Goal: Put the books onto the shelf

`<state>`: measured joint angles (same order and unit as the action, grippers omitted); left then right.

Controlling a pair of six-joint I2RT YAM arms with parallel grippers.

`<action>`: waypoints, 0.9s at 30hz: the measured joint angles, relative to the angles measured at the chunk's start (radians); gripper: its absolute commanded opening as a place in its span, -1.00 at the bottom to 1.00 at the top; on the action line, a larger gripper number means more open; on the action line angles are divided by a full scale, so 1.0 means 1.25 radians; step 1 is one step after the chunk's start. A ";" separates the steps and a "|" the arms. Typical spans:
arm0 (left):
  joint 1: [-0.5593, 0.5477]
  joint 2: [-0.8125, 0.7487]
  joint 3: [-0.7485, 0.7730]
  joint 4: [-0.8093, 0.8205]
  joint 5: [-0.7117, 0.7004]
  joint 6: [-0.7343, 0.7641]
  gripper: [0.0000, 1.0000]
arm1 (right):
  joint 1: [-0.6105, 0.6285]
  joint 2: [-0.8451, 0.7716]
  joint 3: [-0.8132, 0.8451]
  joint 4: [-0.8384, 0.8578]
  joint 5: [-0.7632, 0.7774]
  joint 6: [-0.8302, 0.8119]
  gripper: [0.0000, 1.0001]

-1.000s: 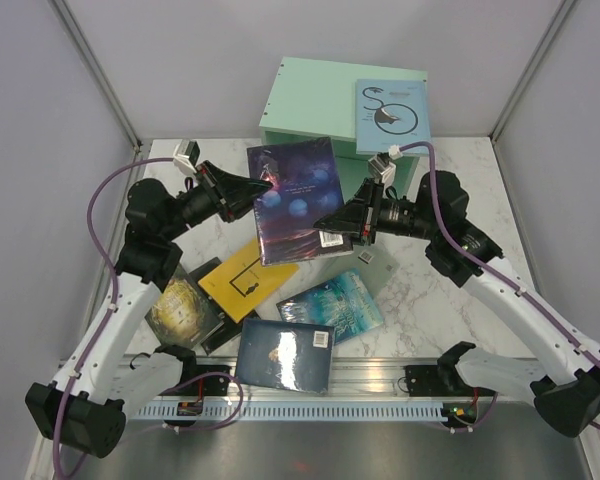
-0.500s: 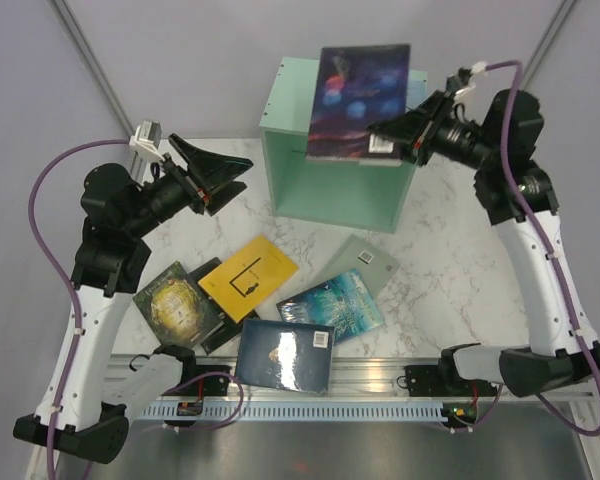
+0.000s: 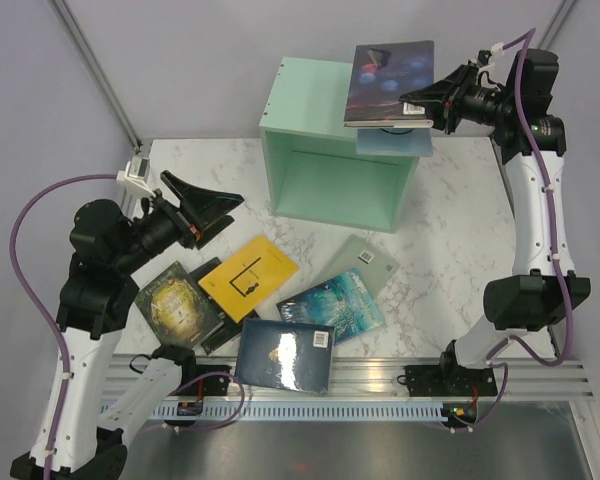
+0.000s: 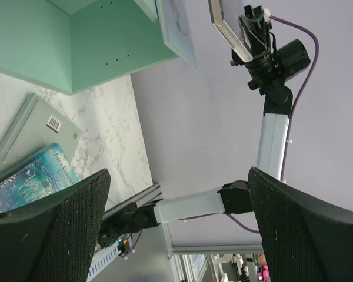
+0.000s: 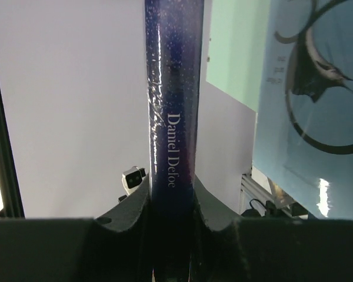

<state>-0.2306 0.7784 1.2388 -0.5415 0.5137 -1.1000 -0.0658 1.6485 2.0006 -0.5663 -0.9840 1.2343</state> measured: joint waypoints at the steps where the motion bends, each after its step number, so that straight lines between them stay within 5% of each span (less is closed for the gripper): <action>1: 0.000 -0.008 -0.005 -0.004 -0.003 0.000 0.99 | -0.004 0.008 0.000 -0.019 -0.008 -0.006 -1.00; 9: 0.000 -0.041 -0.027 -0.032 -0.014 0.006 0.99 | -0.021 0.032 0.000 -0.087 -0.026 -0.041 -1.00; 16: 0.000 -0.055 -0.028 -0.053 -0.016 0.022 1.00 | -0.026 0.040 -0.009 -0.111 -0.027 -0.075 -0.37; 21: 0.000 -0.058 -0.028 -0.070 -0.019 0.029 1.00 | -0.029 0.040 -0.034 -0.122 -0.028 -0.093 -0.14; 27: 0.000 -0.058 -0.028 -0.086 -0.019 0.040 1.00 | -0.056 0.040 -0.043 -0.122 -0.031 -0.107 0.71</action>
<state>-0.2302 0.7063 1.2037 -0.6495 0.4900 -1.0496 -0.1352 1.6981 1.9469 -0.7189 -1.0225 1.1004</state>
